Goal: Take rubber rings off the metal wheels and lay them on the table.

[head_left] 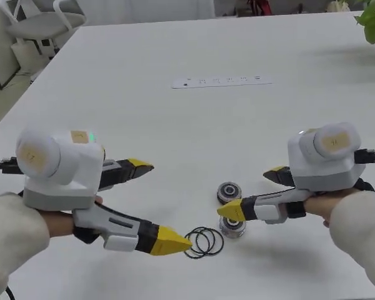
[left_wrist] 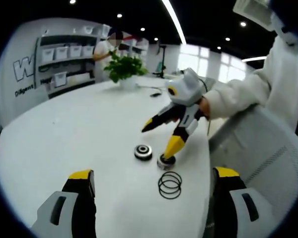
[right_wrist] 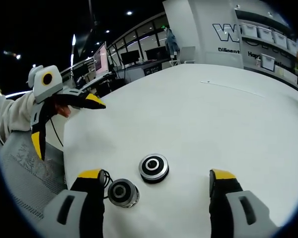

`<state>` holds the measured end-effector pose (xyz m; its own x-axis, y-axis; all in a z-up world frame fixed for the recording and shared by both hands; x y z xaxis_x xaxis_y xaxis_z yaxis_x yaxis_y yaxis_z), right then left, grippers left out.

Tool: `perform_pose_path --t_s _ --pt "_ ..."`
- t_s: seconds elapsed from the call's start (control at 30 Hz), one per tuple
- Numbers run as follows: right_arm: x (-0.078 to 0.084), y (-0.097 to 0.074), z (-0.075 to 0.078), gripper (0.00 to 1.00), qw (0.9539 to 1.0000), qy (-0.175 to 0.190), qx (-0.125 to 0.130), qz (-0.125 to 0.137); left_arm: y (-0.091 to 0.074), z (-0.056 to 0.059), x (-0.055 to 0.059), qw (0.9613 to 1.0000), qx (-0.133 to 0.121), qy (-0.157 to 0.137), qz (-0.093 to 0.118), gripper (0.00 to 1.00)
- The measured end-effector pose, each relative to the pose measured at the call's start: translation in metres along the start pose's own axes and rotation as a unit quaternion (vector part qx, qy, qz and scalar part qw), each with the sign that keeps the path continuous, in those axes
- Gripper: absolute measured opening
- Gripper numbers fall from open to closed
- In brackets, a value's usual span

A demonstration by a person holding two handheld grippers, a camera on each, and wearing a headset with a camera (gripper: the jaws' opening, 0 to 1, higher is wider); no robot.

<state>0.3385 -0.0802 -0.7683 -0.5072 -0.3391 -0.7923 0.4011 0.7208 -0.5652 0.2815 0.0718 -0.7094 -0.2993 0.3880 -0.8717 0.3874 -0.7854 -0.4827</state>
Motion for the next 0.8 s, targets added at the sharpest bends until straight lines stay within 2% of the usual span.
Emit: perform_pose_path --t_s 0.13,0.3,0.47,0.63,0.8 --pt "-0.001 0.0 0.001 0.81 1.0 0.0 -0.002 0.001 0.001 -0.009 -0.011 1.0 -0.005 0.007 0.004 1.0" --pt "-0.003 -0.003 0.005 0.77 1.0 -0.002 -0.001 0.007 0.009 -0.019 -0.034 0.9996 -0.005 0.022 0.019 0.97" --pt "-0.005 -0.005 0.009 0.74 0.9999 -0.001 0.0 0.014 0.022 -0.022 -0.051 0.9989 0.003 0.033 0.032 0.95" --pt "-0.005 -0.005 0.009 0.69 0.9998 0.003 -0.007 0.017 0.034 -0.022 -0.058 0.998 0.009 0.054 0.033 0.89" --pt "-0.001 -0.004 0.007 0.62 0.9998 -0.002 -0.016 0.011 0.046 -0.026 -0.064 0.9974 0.007 0.059 0.04 0.84"
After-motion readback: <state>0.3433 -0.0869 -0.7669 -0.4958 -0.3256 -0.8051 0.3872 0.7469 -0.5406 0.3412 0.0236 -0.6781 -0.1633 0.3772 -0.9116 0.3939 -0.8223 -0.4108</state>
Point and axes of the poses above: the centre of the closed fingertips' face, and the gripper's own axes: y roughly forward along the fingers, z roughly to its right, x roughly out of its underside, the point moved 4 cm from there along -y, roughly backward along the fingers, and after that the axes turned 2 degrees about -x, right-handed, at the moved point
